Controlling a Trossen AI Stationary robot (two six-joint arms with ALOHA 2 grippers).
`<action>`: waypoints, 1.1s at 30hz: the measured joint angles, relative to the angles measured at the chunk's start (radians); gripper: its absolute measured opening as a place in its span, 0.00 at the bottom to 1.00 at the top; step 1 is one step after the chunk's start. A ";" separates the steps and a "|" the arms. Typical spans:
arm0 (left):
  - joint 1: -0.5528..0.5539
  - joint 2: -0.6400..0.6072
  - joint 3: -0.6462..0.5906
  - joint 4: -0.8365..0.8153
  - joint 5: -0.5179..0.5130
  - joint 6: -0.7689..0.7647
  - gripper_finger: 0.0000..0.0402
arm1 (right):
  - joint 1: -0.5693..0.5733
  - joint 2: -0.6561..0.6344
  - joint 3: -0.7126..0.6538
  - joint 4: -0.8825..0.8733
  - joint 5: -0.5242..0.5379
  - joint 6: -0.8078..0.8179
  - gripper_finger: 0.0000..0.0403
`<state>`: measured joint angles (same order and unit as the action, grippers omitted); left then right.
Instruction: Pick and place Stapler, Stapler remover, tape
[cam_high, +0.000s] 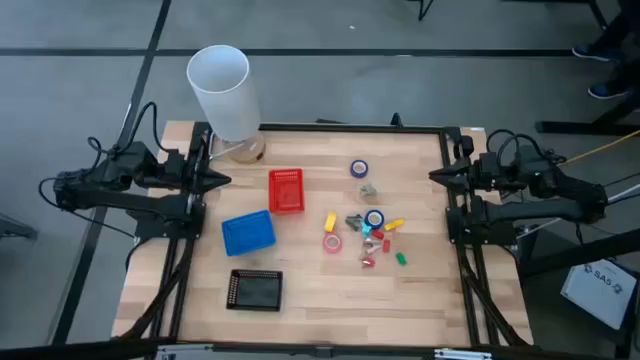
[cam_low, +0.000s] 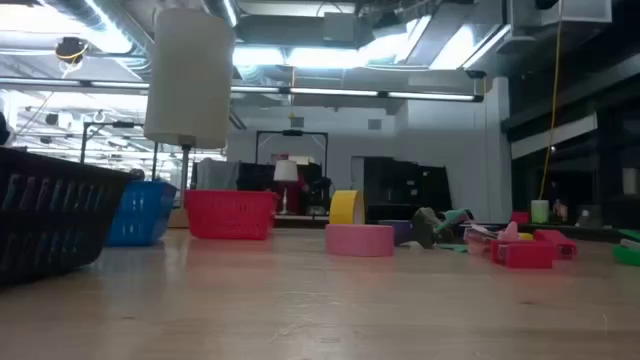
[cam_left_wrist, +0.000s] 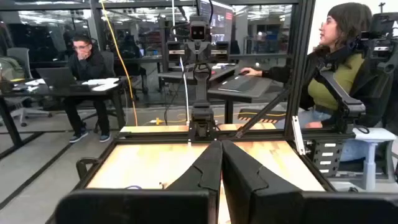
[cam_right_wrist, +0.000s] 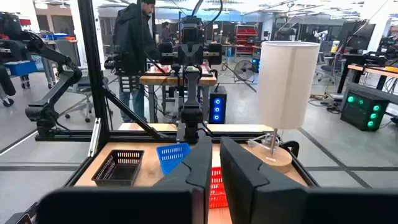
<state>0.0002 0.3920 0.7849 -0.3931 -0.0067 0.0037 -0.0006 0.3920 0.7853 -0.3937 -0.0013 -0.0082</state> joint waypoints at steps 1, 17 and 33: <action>0.000 0.000 0.000 0.000 0.000 0.000 0.01 | 0.000 0.000 0.000 0.000 0.000 0.000 0.09; 0.000 0.000 0.000 0.000 0.000 0.000 0.03 | 0.000 0.000 0.000 0.000 0.000 0.000 0.09; 0.000 0.000 0.000 0.000 0.000 0.000 0.02 | 0.000 0.000 0.000 0.000 0.000 0.000 0.09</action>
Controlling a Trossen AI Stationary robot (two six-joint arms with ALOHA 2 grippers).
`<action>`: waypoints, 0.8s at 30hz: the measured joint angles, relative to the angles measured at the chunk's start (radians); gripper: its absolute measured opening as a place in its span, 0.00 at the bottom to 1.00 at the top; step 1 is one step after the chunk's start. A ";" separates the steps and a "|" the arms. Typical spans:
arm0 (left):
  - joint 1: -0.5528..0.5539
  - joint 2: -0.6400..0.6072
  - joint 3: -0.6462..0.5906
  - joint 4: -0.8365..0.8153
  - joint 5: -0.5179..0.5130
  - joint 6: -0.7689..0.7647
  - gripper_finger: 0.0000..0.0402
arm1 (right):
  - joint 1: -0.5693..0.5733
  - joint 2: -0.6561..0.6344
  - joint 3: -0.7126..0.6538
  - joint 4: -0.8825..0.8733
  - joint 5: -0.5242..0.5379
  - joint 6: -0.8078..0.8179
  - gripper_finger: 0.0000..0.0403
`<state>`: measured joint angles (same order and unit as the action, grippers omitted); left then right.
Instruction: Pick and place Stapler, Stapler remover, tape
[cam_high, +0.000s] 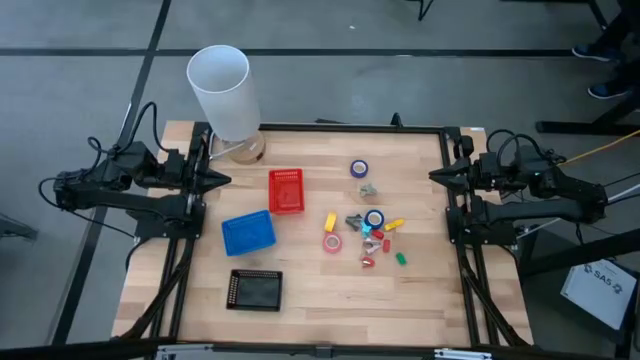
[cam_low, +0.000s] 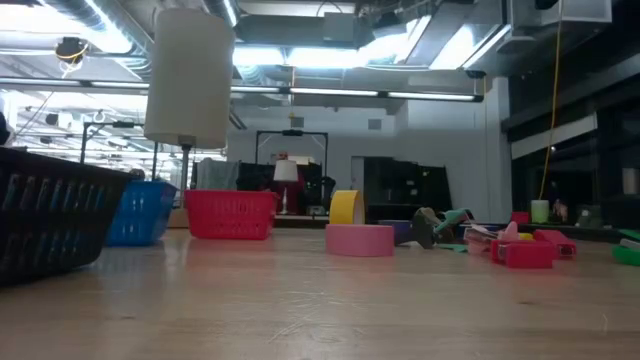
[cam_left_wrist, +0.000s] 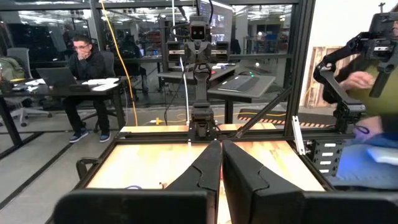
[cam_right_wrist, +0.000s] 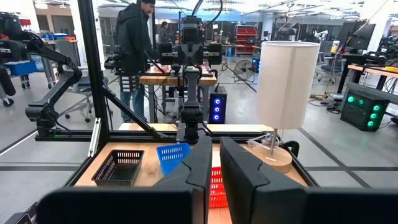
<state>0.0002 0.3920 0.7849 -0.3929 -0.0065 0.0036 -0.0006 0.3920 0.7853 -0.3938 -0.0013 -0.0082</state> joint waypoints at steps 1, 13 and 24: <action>0.000 0.000 0.000 0.000 0.000 0.000 0.02 | 0.000 0.000 0.000 0.000 0.000 0.000 0.09; 0.000 0.000 0.000 0.000 0.000 0.000 0.02 | 0.000 0.000 0.000 0.000 0.000 0.000 0.09; 0.000 0.000 0.000 0.000 0.000 0.000 0.03 | 0.000 0.000 0.000 0.000 0.000 0.000 0.09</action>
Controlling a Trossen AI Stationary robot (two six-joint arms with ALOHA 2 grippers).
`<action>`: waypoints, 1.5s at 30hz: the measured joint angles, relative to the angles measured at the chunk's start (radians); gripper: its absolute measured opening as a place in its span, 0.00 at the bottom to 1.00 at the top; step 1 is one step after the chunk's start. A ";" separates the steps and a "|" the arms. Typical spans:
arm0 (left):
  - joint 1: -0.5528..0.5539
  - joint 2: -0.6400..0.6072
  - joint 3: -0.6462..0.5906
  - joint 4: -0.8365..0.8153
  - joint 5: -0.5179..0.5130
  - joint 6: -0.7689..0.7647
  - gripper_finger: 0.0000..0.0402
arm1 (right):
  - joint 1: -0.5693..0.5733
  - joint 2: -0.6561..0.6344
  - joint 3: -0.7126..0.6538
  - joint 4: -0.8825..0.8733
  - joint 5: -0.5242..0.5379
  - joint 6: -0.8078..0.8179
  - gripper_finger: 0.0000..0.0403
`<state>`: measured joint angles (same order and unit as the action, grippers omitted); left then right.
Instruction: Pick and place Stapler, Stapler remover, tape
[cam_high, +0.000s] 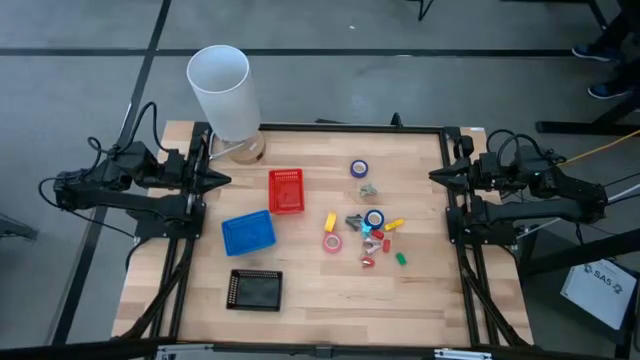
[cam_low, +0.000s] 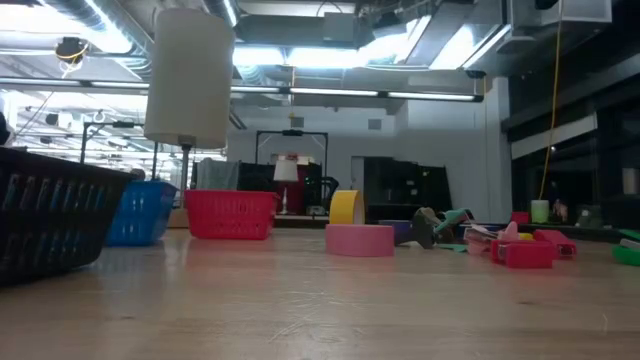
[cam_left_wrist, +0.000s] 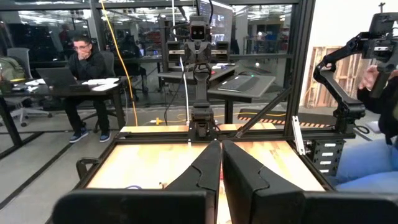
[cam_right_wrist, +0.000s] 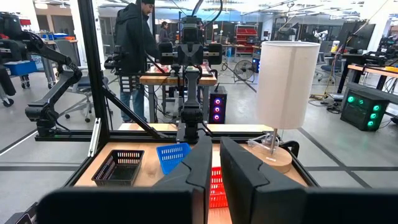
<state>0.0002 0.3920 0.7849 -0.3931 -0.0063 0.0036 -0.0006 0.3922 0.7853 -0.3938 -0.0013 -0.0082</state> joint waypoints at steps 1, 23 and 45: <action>0.000 0.000 0.000 0.000 0.000 0.000 0.02 | 0.000 0.000 0.000 0.000 0.000 0.000 0.09; 0.000 0.000 0.000 0.000 0.000 0.000 0.03 | 0.000 0.248 0.000 0.080 0.121 -0.005 0.09; 0.000 0.000 0.000 0.000 0.000 0.000 0.02 | -0.001 0.668 0.020 -0.228 0.087 -0.063 0.09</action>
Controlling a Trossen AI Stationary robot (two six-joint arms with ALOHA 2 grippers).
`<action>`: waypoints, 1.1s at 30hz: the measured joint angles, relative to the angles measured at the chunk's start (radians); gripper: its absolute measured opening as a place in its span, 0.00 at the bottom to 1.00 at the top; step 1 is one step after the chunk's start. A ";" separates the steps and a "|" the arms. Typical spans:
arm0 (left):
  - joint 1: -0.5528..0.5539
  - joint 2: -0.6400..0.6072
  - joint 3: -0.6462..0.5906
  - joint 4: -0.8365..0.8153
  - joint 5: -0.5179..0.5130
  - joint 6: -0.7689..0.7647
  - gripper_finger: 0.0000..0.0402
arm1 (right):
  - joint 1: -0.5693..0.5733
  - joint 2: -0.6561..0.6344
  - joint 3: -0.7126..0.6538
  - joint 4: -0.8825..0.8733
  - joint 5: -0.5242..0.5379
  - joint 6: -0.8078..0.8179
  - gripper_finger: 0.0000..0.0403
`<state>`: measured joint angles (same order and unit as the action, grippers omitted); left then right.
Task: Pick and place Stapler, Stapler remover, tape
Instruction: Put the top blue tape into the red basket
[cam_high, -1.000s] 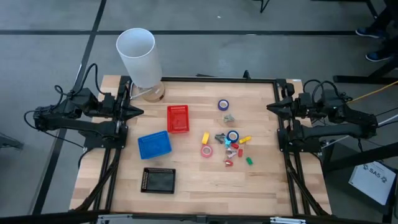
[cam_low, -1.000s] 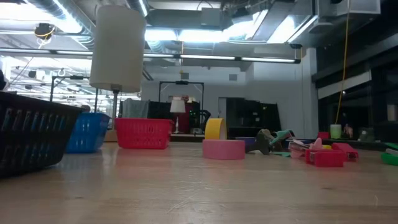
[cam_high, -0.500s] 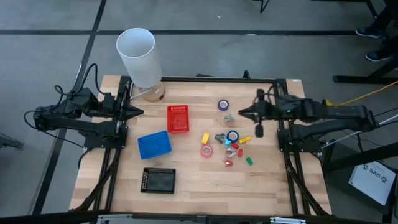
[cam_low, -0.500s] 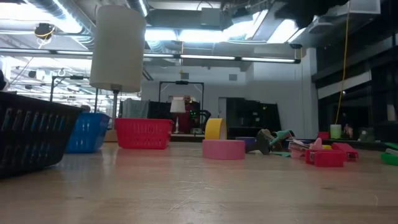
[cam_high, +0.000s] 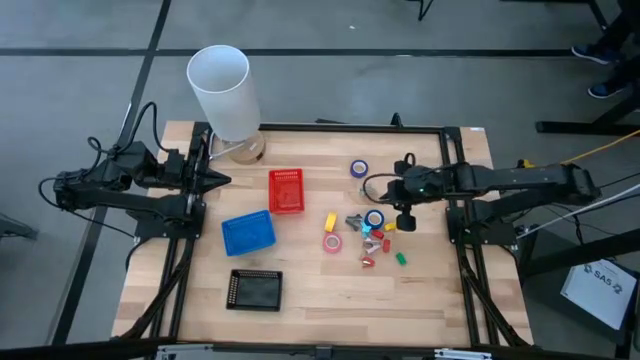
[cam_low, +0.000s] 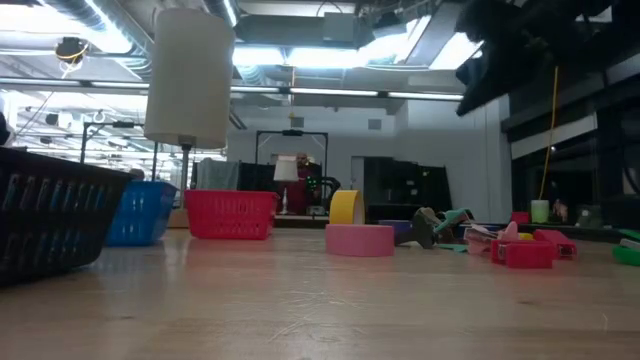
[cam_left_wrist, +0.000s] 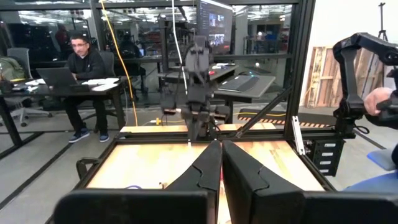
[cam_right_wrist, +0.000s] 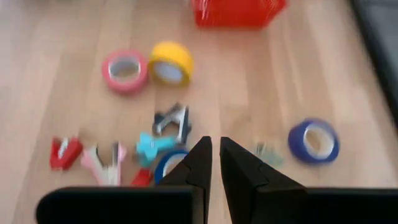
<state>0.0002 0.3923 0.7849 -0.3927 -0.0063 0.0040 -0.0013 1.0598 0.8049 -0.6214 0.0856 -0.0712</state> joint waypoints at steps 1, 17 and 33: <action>0.000 0.000 0.000 0.000 0.000 0.000 0.02 | 0.000 0.019 0.021 -0.035 0.000 0.013 0.09; 0.000 0.000 0.000 0.000 0.000 0.000 0.03 | 0.016 0.325 0.332 -0.210 0.000 0.041 0.09; 0.000 0.000 0.000 0.000 0.000 0.000 0.03 | 0.034 0.429 0.345 -0.107 0.064 0.008 0.09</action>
<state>0.0002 0.3922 0.7849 -0.3929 -0.0066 0.0040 0.0331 1.4884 1.1503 -0.7280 0.1500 -0.0633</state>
